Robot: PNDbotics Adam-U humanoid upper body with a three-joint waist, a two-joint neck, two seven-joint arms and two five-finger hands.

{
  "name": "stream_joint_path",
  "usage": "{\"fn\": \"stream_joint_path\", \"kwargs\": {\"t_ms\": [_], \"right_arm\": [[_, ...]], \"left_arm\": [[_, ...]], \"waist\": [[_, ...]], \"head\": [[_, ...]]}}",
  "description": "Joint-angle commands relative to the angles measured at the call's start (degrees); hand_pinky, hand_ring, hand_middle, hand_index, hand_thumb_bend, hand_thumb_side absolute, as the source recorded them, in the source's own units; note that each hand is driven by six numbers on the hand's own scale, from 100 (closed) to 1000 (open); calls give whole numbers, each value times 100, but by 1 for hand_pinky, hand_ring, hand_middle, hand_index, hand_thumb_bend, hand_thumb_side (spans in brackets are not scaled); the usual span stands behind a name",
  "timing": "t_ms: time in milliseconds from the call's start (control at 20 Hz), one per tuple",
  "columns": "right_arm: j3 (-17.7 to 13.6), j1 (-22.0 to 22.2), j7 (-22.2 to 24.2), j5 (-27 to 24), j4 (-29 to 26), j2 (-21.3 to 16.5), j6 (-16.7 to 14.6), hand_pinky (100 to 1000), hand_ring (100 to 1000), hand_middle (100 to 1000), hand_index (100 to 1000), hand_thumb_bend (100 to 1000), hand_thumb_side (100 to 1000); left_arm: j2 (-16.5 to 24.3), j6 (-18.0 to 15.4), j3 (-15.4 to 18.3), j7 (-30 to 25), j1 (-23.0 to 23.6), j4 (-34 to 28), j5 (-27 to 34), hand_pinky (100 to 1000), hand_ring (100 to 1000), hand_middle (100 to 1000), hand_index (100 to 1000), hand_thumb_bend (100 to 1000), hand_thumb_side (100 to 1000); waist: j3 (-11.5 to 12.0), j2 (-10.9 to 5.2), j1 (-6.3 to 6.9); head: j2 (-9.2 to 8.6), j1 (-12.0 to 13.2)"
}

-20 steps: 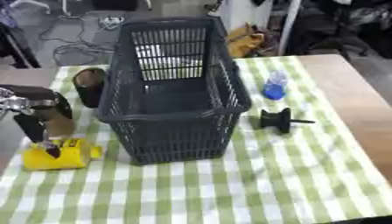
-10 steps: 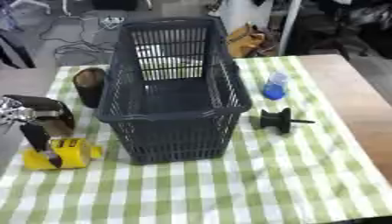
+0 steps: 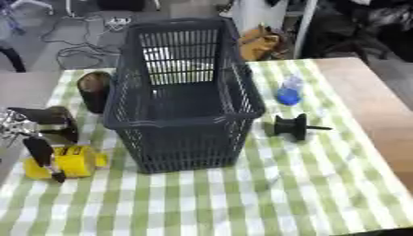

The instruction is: Pick up objects on the table and place them in the box.

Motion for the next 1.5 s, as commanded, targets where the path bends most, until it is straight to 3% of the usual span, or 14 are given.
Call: {"fn": "stream_joint_path", "kwargs": {"t_ms": [50,100,150,200,250,300,350,400,450,550,750,1050,1500], "right_arm": [[-34,-65,13,-19,-47,-84,-2,617,748,743,954,105,747],[-33,-67,14,-19,-47,-85,-2,617,748,743,954,105,748],[-34,-66,14,-18,-47,-85,-2,617,748,743,954,106,747],[-34,-65,14,-18,-46,-85,-1,617,748,743,954,106,747],[-36,-65,13,-17,-45,-86,-1,617,749,743,954,105,747],[-38,-66,12,-16,-45,-86,-1,617,749,743,954,105,747],[-38,-66,11,-15,-46,-86,-1,617,749,743,954,105,748],[-39,-66,11,-14,-47,-86,-2,617,749,743,954,105,748],[-40,-64,11,-13,-46,-86,-1,617,749,743,954,105,747],[-43,-62,10,-11,-45,-88,0,618,749,743,954,105,748],[-46,-59,10,-11,-46,-88,-1,618,749,743,955,105,749],[-56,-53,2,-5,-47,-93,-1,618,750,743,955,104,749],[-57,-44,7,6,-43,-99,1,618,750,743,955,105,749]], "left_arm": [[58,-362,71,-80,-68,41,-102,754,586,508,696,1000,368],[47,-343,71,43,-63,59,-153,731,549,483,673,992,343],[37,-318,74,173,-58,77,-209,683,472,420,611,943,253],[27,-296,71,296,-51,99,-264,683,472,420,611,943,253],[21,-271,75,401,-48,116,-314,605,350,300,494,798,129],[17,-245,79,482,-43,127,-355,605,350,300,494,798,129],[17,-220,89,536,-40,122,-386,575,300,243,439,720,100],[19,-200,98,564,-34,107,-405,575,300,243,439,720,100],[27,-174,121,592,-35,72,-409,554,239,173,369,632,100],[63,-95,175,661,-34,-57,-392,545,202,127,322,591,100],[131,72,238,785,-51,-303,-416,562,193,100,292,546,100],[207,258,360,970,-76,-562,-613,621,222,100,287,573,100],[500,280,474,835,-412,-1053,-493,674,232,100,285,588,100]], "waist": [[-4,-36,-52],[-6,-36,-52],[-7,-36,-53],[-7,-36,-54],[-7,-36,-54],[-7,-35,-55],[-5,-35,-55],[-5,-35,-55],[-1,-36,-55],[3,-38,-53],[5,-42,-51],[0,-45,-51],[-11,-65,-38]], "head": [[28,-11],[28,-12],[28,-11],[28,-10],[28,-8],[28,-6],[28,-5],[28,-4],[28,-3],[28,-2],[28,0],[28,-5],[28,-11]]}}
